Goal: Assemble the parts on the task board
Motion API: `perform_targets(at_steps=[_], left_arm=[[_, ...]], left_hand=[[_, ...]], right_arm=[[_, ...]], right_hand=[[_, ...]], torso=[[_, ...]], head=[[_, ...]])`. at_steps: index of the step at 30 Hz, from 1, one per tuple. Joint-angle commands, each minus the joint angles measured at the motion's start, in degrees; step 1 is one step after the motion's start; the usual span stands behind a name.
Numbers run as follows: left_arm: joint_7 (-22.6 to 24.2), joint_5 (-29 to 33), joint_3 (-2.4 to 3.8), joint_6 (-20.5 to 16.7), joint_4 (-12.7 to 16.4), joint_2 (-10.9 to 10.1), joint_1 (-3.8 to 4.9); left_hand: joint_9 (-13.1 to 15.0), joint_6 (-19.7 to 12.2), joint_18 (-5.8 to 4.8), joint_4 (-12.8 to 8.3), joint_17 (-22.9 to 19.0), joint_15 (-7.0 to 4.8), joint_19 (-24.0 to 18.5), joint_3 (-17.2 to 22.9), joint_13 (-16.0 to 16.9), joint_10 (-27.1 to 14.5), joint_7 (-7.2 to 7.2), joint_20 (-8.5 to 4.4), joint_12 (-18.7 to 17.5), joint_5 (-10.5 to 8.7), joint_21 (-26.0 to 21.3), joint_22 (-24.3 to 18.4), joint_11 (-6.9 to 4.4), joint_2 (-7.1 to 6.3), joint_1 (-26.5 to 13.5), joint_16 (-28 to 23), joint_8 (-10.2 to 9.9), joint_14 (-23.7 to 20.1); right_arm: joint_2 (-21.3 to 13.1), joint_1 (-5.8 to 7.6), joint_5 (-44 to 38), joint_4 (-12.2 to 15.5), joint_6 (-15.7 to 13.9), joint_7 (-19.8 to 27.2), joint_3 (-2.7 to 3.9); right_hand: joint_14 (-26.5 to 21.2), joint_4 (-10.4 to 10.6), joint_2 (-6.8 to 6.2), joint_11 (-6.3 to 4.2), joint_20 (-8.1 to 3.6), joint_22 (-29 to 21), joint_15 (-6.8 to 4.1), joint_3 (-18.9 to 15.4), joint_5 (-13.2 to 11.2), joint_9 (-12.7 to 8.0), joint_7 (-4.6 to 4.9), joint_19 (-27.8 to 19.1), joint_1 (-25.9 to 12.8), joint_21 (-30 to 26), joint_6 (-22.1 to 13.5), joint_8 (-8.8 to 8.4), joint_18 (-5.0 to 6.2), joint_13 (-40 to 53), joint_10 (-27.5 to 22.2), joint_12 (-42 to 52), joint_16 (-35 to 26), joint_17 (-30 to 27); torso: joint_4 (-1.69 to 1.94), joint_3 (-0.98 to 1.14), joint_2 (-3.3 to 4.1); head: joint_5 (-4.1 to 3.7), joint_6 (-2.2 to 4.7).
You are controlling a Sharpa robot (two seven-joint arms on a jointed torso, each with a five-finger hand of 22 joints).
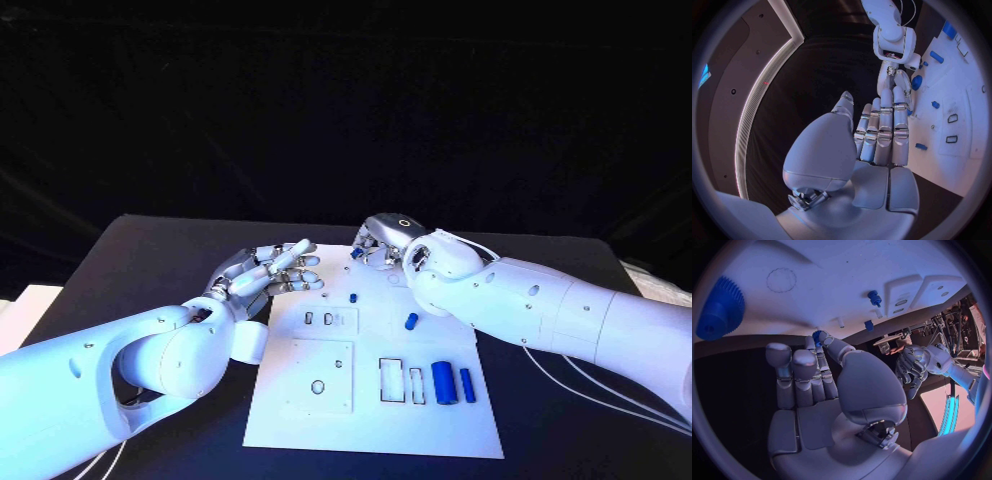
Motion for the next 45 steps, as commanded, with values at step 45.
perform_targets(at_steps=[45], left_arm=[[-0.35, 0.12, 0.02, 2.13, -0.92, -0.39, 0.57]], left_hand=[[-0.11, -0.29, 0.34, -0.48, 0.01, 0.02, -0.39, -0.12, -0.05, -0.53, 0.40, 0.18, -0.43, -0.23, -0.45, -0.09, 0.10, 0.19, 0.10, -0.60, -0.41, -0.37]], right_arm=[[-14.54, 1.86, 14.47, 13.58, 2.36, -0.67, 1.80]], right_hand=[[1.17, 5.36, -6.80, 0.32, 0.98, 1.76, 0.21, -7.72, 7.34, -0.26, 1.71, 0.62, 0.27, 1.93, -8.56, -0.09, -0.78, 2.45, 1.91, 8.08, 3.11, 1.88]], torso=[[-1.63, 0.20, -0.10]], head=[[0.45, 1.16]])
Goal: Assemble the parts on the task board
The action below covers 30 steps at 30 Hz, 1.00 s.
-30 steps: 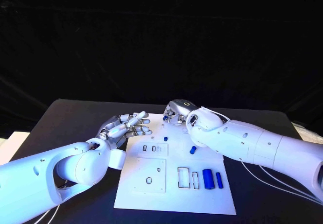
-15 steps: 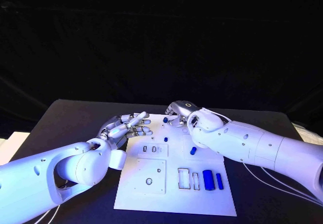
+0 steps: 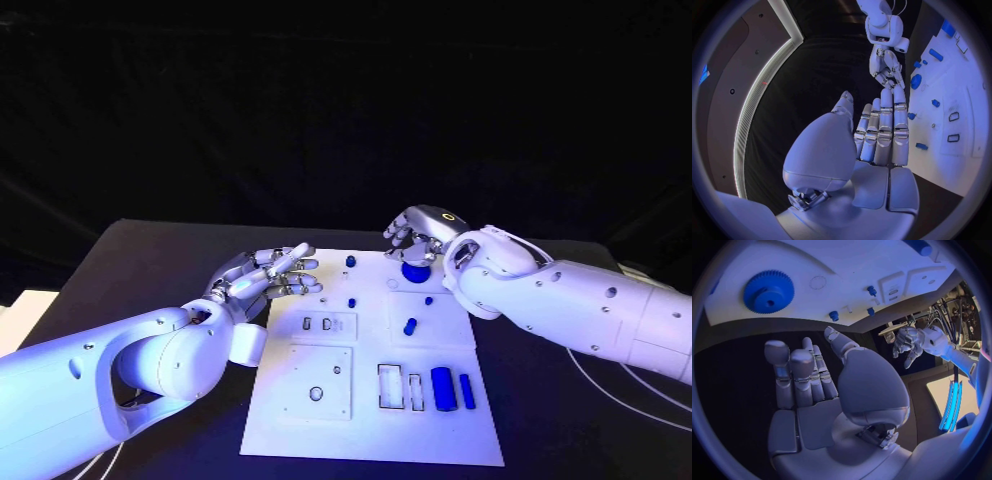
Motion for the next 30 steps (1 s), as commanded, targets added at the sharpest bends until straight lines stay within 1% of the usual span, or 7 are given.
perform_targets(at_steps=[1, 6, 7, 9, 10, 13, 30], left_arm=[[0.15, 0.11, 0.05, 1.52, -0.36, 0.19, 0.09], [0.12, 0.11, 0.03, 1.78, -1.14, 0.60, 0.07], [0.11, 0.11, 0.03, 1.82, -1.27, 0.66, 0.06], [0.10, 0.11, 0.02, 1.87, -1.47, 0.75, 0.05], [0.10, 0.11, 0.02, 1.89, -1.55, 0.78, 0.05], [0.10, 0.11, 0.01, 1.96, -1.71, 0.87, 0.03], [-0.01, 0.11, 0.00, 2.26, -1.85, 1.09, -0.01]], left_hand=[[-0.06, -0.09, 0.34, -0.31, 0.02, 0.02, -0.39, 0.05, -0.05, -0.34, 0.20, 0.18, -0.18, -0.23, -0.23, -0.05, -0.10, 0.19, 0.10, -0.38, -0.20, -0.37], [-0.07, -0.12, 0.35, -0.33, 0.03, 0.03, -0.41, 0.02, -0.06, -0.40, 0.20, 0.20, -0.22, -0.23, -0.25, -0.06, -0.09, 0.18, 0.08, -0.43, -0.23, -0.36], [-0.07, -0.12, 0.35, -0.33, 0.03, 0.03, -0.41, 0.02, -0.06, -0.40, 0.20, 0.20, -0.22, -0.23, -0.25, -0.06, -0.09, 0.18, 0.08, -0.43, -0.23, -0.36], [-0.07, -0.12, 0.35, -0.33, 0.03, 0.03, -0.41, 0.02, -0.06, -0.40, 0.20, 0.20, -0.22, -0.23, -0.25, -0.06, -0.09, 0.18, 0.08, -0.43, -0.23, -0.36], [-0.07, -0.12, 0.35, -0.33, 0.03, 0.03, -0.41, 0.02, -0.06, -0.40, 0.20, 0.20, -0.22, -0.23, -0.25, -0.06, -0.09, 0.18, 0.08, -0.43, -0.23, -0.36], [-0.07, -0.13, 0.35, -0.35, 0.03, 0.03, -0.41, 0.01, -0.06, -0.42, 0.20, 0.21, -0.23, -0.23, -0.27, -0.06, -0.09, 0.19, 0.09, -0.47, -0.24, -0.35], [-0.07, -0.13, 0.35, -0.35, 0.03, 0.03, -0.41, 0.01, -0.06, -0.42, 0.20, 0.21, -0.23, -0.23, -0.27, -0.06, -0.09, 0.19, 0.09, -0.47, -0.24, -0.35]], right_arm=[[-2.01, 0.42, 8.87, 1.36, 4.09, 0.74, 0.07], [-4.53, 0.74, 9.85, 1.59, 8.22, -0.70, 0.13], [-4.80, 0.76, 9.47, 1.48, 8.99, -1.06, 0.13], [-5.10, 0.78, 8.63, 1.19, 10.16, -1.68, 0.13], [-5.17, 0.78, 8.16, 1.00, 10.66, -1.99, 0.12], [-5.08, 0.75, 7.02, 0.28, 11.71, -2.78, 0.11], [-1.20, -0.77, 4.32, -5.09, 14.43, -4.39, -0.04]], right_hand=[[1.30, 0.45, -1.02, -2.06, -0.66, 2.76, -0.78, -0.73, 1.32, 0.00, -0.98, 1.63, -0.75, 1.84, -0.09, -0.08, -0.91, 1.05, 5.27, 1.92, 2.59, 3.17], [2.59, 1.08, -2.74, -3.98, -2.46, 10.39, -2.50, -4.26, 2.90, -0.04, -2.59, 5.63, -0.69, 6.72, -0.47, 0.01, -2.33, 7.45, 12.15, 9.78, 8.97, 11.18], [2.78, 1.39, -2.59, -4.14, -2.67, 12.03, -2.62, -5.19, 3.11, -0.03, -2.65, 6.33, -0.39, 7.78, -0.59, 0.09, -2.64, 10.33, 11.62, 12.49, 10.77, 13.54], [2.84, 2.13, -2.44, -4.05, -2.33, 15.01, -3.23, -7.99, 3.35, 0.04, -2.44, 7.20, 0.82, 9.79, -0.97, 0.31, -3.32, 24.24, 8.23, 25.04, 14.41, 18.23], [2.74, 3.11, -1.79, -3.85, -2.45, 15.82, -2.25, -9.05, 3.00, -0.01, -2.52, 7.26, 0.49, 10.29, -1.34, 0.24, -3.27, 30.26, 8.37, 30.75, 15.27, 19.49], [2.84, 4.41, -0.74, -3.48, -2.04, 17.63, -1.96, -10.97, 3.26, 0.03, -2.24, 7.53, 1.67, 11.51, -1.69, 0.43, -3.47, 41.57, 6.08, 40.07, 17.24, 22.27], [3.40, 5.79, 0.43, -3.19, -1.64, 20.49, -1.58, -12.81, 3.92, 0.08, -1.89, 8.44, 3.20, 13.26, -2.00, 0.66, -3.93, 54.05, 8.17, 50.46, 20.19, 26.94]], torso=[[-0.75, 0.19, -0.46], [-1.03, 0.47, -0.87], [-1.05, 0.52, -0.92], [-1.07, 0.57, -0.93], [-1.09, 0.62, -0.97], [-1.10, 0.65, -0.96], [-0.86, 0.51, -0.88]], head=[[-0.07, 0.10], [0.04, 0.01], [0.02, -0.03], [-0.02, -0.05], [-0.03, -0.08], [-0.14, -0.03], [-0.26, -0.59]])
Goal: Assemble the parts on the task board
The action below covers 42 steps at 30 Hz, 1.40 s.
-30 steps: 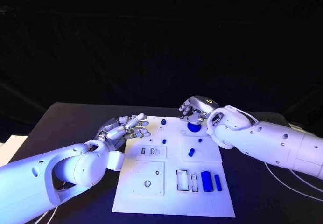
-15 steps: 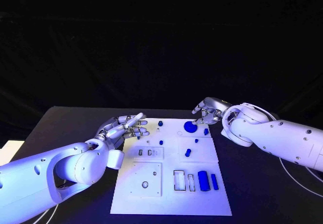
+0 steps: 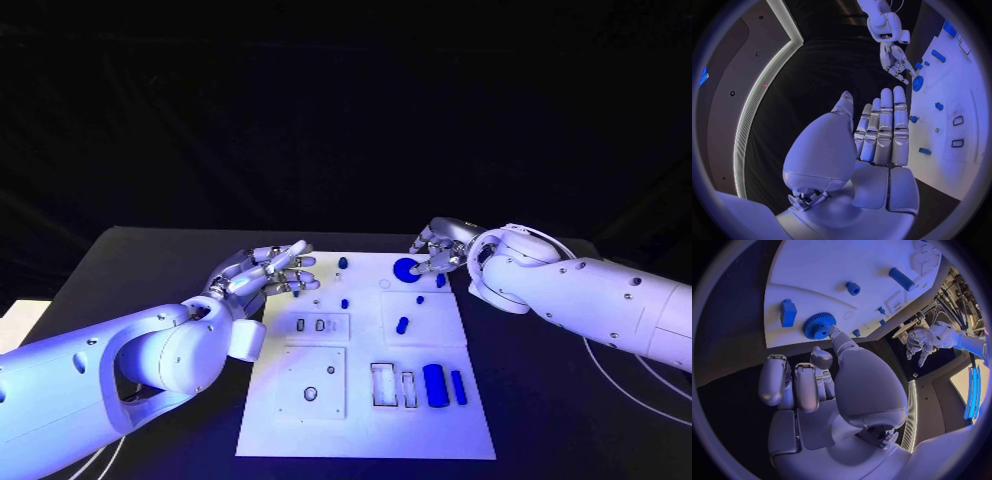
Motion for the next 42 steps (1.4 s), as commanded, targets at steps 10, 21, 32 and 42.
perform_targets(at_steps=[10, 21, 32, 42], left_arm=[[0.10, 0.11, 0.04, 1.42, 0.11, 0.11, 0.03], [-0.01, 0.11, 0.04, 1.49, 0.07, 0.08, 0.03], [-0.12, 0.11, 0.04, 1.62, 0.05, 0.07, 0.03], [-0.19, 0.11, 0.04, 1.69, 0.07, 0.02, 0.03]], left_hand=[[-0.07, -0.13, 0.35, -0.35, 0.03, 0.03, -0.21, 0.01, -0.06, -0.42, 0.20, 0.00, -0.23, -0.23, -0.27, -0.08, -0.09, 0.19, 0.09, -0.24, -0.24, -0.36], [-0.07, -0.14, 0.38, -0.45, 0.05, 0.03, -0.21, 0.02, -0.07, -0.45, 0.19, 0.03, -0.26, -0.21, -0.31, -0.09, -0.09, 0.24, 0.16, -0.35, -0.26, -0.31], [-0.06, -0.14, 0.38, -0.48, 0.06, 0.03, -0.21, 0.03, -0.07, -0.45, 0.19, 0.03, -0.26, -0.21, -0.32, -0.09, -0.10, 0.26, 0.19, -0.37, -0.26, -0.30], [-0.06, -0.14, 0.40, -0.56, 0.07, 0.03, -0.21, 0.07, -0.07, -0.46, 0.18, 0.04, -0.26, -0.19, -0.34, -0.09, -0.10, 0.33, 0.28, -0.44, -0.26, -0.28]], right_arm=[[1.84, -1.09, -2.15, -1.91, 3.09, -0.56, -0.07], [2.07, -1.25, -1.76, -2.10, 2.41, -0.36, -0.07], [2.07, -1.33, -7.38, -1.65, 0.31, -2.04, -0.07], [1.80, -1.71, -13.39, 0.70, -5.09, -1.21, -0.07]], right_hand=[[3.27, 0.16, 0.61, -0.03, 0.09, 0.40, 0.48, -0.51, 0.37, 0.11, 0.31, 0.53, 0.44, 0.42, -0.23, 0.27, -0.77, 1.68, 0.54, 1.36, 0.55, 0.56], [3.27, 0.77, 1.56, -0.06, 0.14, 0.74, 0.50, -0.55, 0.68, 0.24, 0.25, 0.56, 0.39, 0.68, 0.58, 0.75, -0.81, 4.66, 1.49, 3.95, 0.82, 0.95], [3.46, -1.41, 5.15, -1.33, -0.62, 2.46, -0.53, 4.04, -6.36, 1.16, -1.11, 1.32, 5.27, 1.63, 5.76, 3.15, -1.08, 9.25, 3.24, 7.75, 1.67, 2.41], [3.64, -2.22, 4.83, -1.87, -1.09, 3.97, -0.96, 7.36, -8.02, 1.56, -1.86, 2.04, 4.33, 2.39, 8.14, 3.64, -1.41, 10.65, 4.07, 8.52, 2.30, 3.61]], torso=[[0.01, -0.03, 0.00], [0.06, -0.04, -0.04], [0.07, -0.08, -0.04], [0.11, -0.07, -0.04]], head=[[0.17, -0.60], [0.15, -0.81], [0.07, -0.97], [-0.01, -0.95]])
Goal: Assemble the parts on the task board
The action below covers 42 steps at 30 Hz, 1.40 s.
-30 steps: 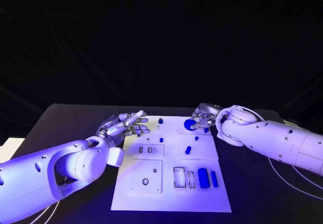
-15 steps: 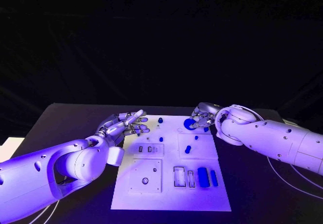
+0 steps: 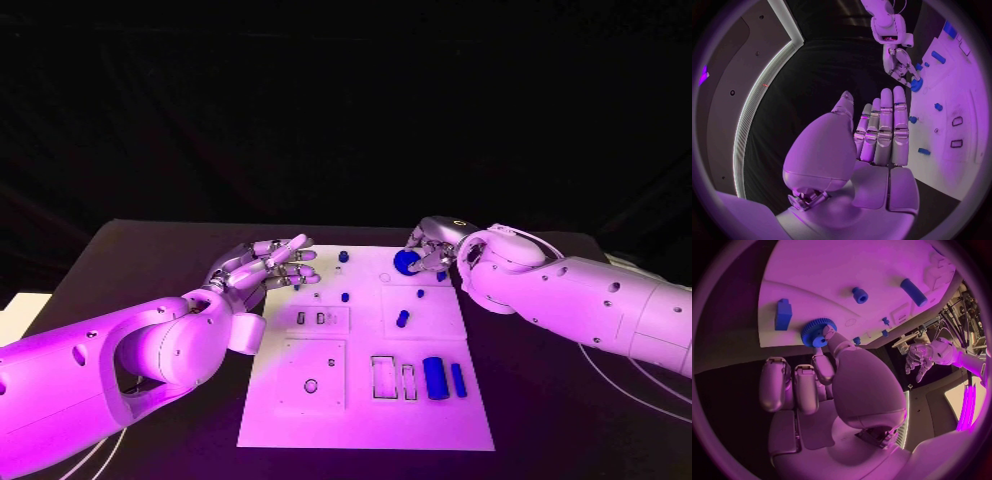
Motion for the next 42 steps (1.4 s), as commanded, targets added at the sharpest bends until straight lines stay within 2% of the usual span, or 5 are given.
perform_targets(at_steps=[1, 9, 17, 30, 42], left_arm=[[0.11, 0.11, 0.04, 1.27, 0.10, 0.06, 0.04], [0.03, 0.11, 0.03, 1.40, 0.03, 0.10, 0.03], [-0.02, 0.11, 0.03, 1.50, -0.05, 0.23, 0.02], [-0.01, 0.11, 0.03, 1.54, -0.34, 0.53, 0.03], [-0.04, 0.11, 0.04, 1.58, -0.32, 0.68, 0.03]], left_hand=[[-0.06, -0.14, 0.40, -0.33, 0.07, 0.03, -0.22, -0.15, -0.07, -0.46, 0.18, 0.04, -0.26, -0.19, -0.34, -0.05, -0.10, 0.33, 0.28, -0.20, -0.27, -0.28], [-0.06, -0.13, 0.41, -0.38, 0.07, 0.02, -0.22, -0.12, -0.07, -0.45, 0.18, 0.05, -0.27, -0.18, -0.35, -0.05, -0.11, 0.39, 0.34, -0.24, -0.27, -0.26], [-0.06, -0.13, 0.42, -0.44, 0.08, 0.02, -0.21, -0.08, -0.07, -0.47, 0.17, 0.06, -0.27, -0.18, -0.37, -0.05, -0.11, 0.45, 0.41, -0.29, -0.27, -0.25], [-0.05, -0.13, 0.43, -0.50, 0.09, 0.02, -0.22, -0.06, -0.08, -0.48, 0.17, 0.07, -0.28, -0.18, -0.39, -0.06, -0.11, 0.50, 0.47, -0.36, -0.28, -0.23], [-0.05, -0.13, 0.43, -0.50, 0.09, 0.02, -0.22, -0.06, -0.08, -0.48, 0.17, 0.07, -0.28, -0.18, -0.39, -0.06, -0.11, 0.50, 0.47, -0.36, -0.28, -0.23]], right_arm=[[-0.02, -0.29, -4.57, 1.17, -3.42, -0.18, -0.13], [-0.58, -0.17, -2.12, 5.63, -6.67, -0.22, -0.10], [1.92, 0.09, -1.11, 6.57, -7.49, -0.56, -0.09], [8.39, -0.21, -1.11, 3.20, -6.14, -0.77, -0.45], [11.43, -0.52, -1.88, 1.09, -4.61, -1.17, -0.86]], right_hand=[[3.84, 0.29, 0.97, -0.34, 0.03, 0.24, -0.54, 0.44, -0.40, 1.12, -1.20, 0.53, -0.20, 0.47, 3.58, 1.32, -1.04, 0.20, 0.89, 0.43, 0.29, 2.72], [3.80, 1.79, 0.45, -0.38, -0.07, 0.64, -0.59, 1.18, -0.43, 1.07, -1.24, 0.70, -3.08, 0.70, 3.54, 0.74, -1.11, 0.27, 0.98, 0.01, 0.22, 2.60], [3.76, 2.19, 0.21, -0.32, -0.06, 0.70, -0.56, 1.48, -0.13, 1.00, -1.16, 0.72, -3.79, 0.75, 3.33, 0.41, -1.12, 0.16, 0.89, -0.32, 0.12, 2.45], [3.68, 2.35, 0.05, -0.23, -0.03, 0.70, -0.50, 1.83, 0.18, 0.91, -1.03, 0.69, -4.10, 0.75, 2.99, 0.03, -1.12, 0.03, 0.75, -0.64, -0.08, 2.10], [3.59, 2.61, -0.48, 0.02, 0.09, 0.56, -0.32, 2.05, 0.47, 0.76, -0.72, 0.57, -4.72, 0.70, 2.42, -0.55, -1.10, -0.74, 0.14, -1.77, -0.31, 1.74]], torso=[[0.03, 0.01, -0.01], [0.12, -0.06, -0.02], [0.19, -0.03, 0.07], [0.18, -0.03, 0.05], [0.17, -0.07, 0.03]], head=[[-0.01, 0.12], [0.12, 0.30], [0.16, 0.27], [0.57, -0.24], [0.61, -0.43]])
